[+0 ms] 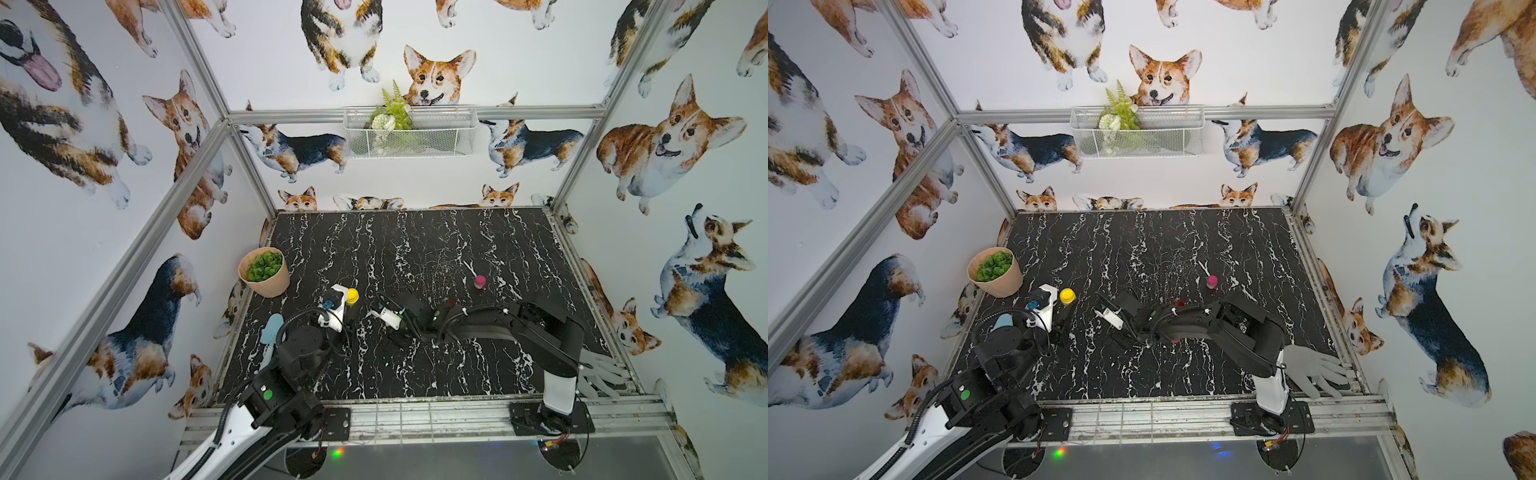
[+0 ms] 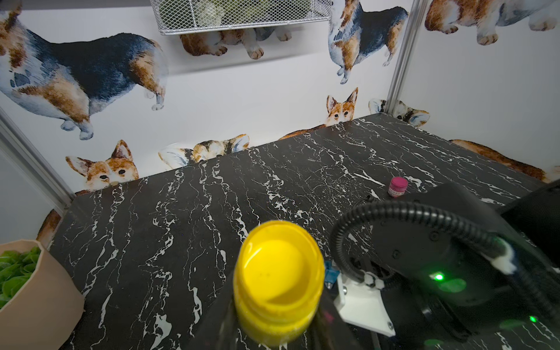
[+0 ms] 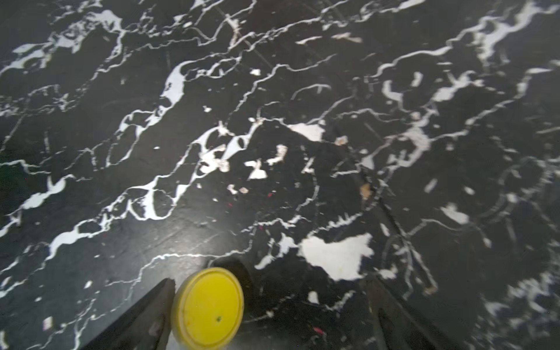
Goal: Close the paint jar lid
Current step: Place the lid at the center of the board.
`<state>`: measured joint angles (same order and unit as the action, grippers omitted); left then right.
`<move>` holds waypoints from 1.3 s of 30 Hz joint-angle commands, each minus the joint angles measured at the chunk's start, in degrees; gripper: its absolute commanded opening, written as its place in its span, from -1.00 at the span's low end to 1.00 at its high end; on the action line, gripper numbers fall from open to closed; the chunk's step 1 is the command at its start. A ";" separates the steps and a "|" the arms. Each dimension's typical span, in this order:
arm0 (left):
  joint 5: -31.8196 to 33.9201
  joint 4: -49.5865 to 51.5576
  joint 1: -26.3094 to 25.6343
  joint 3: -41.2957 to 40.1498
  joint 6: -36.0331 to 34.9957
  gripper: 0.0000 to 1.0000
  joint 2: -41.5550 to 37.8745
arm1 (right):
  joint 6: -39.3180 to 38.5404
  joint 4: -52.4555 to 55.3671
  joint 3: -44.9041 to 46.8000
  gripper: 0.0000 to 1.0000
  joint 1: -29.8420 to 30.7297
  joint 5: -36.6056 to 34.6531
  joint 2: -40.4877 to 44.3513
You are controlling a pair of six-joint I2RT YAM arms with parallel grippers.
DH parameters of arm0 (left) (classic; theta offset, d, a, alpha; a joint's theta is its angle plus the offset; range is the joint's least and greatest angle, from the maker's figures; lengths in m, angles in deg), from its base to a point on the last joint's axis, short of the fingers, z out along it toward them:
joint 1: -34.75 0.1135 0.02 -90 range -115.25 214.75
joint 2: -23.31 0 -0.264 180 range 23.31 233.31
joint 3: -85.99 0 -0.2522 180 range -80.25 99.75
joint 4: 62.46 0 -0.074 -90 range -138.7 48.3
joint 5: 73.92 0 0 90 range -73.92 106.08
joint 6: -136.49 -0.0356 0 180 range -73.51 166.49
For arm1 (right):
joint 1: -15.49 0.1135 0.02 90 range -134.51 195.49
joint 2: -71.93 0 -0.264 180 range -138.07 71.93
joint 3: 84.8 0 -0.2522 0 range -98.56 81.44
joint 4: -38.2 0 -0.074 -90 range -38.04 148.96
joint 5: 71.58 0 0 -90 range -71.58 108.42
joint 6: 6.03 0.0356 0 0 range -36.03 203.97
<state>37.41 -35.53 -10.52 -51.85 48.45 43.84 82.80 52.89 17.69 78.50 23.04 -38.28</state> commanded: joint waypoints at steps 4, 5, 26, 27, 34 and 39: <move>0.06 -0.78 0.02 0.16 -0.05 -0.44 -0.50 | 0.55 2.25 0.68 0.99 0.14 4.23 -1.67; 0.12 -0.82 0.01 0.16 -0.11 -0.44 -0.65 | 0.47 2.28 0.85 0.99 0.25 4.23 -1.76; -0.66 -1.17 0.02 0.25 -0.46 -0.44 -1.02 | -9.55 26.99 -1.19 0.99 0.89 -0.52 -4.66; -0.90 -1.34 0.06 0.10 -0.46 -0.44 -0.94 | -10.02 27.43 -1.33 0.99 0.73 -2.10 -5.29; -1.13 -1.19 0.08 0.25 -0.11 -0.44 -0.84 | -6.28 11.44 8.63 0.99 -0.60 -6.76 -0.27; -0.95 -1.13 0.07 0.43 -0.20 -0.44 -0.69 | -6.83 4.44 11.37 0.99 -3.14 2.15 3.91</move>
<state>36.75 -35.56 -10.52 -51.82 48.38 43.12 76.39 46.83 28.62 75.98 23.30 -33.87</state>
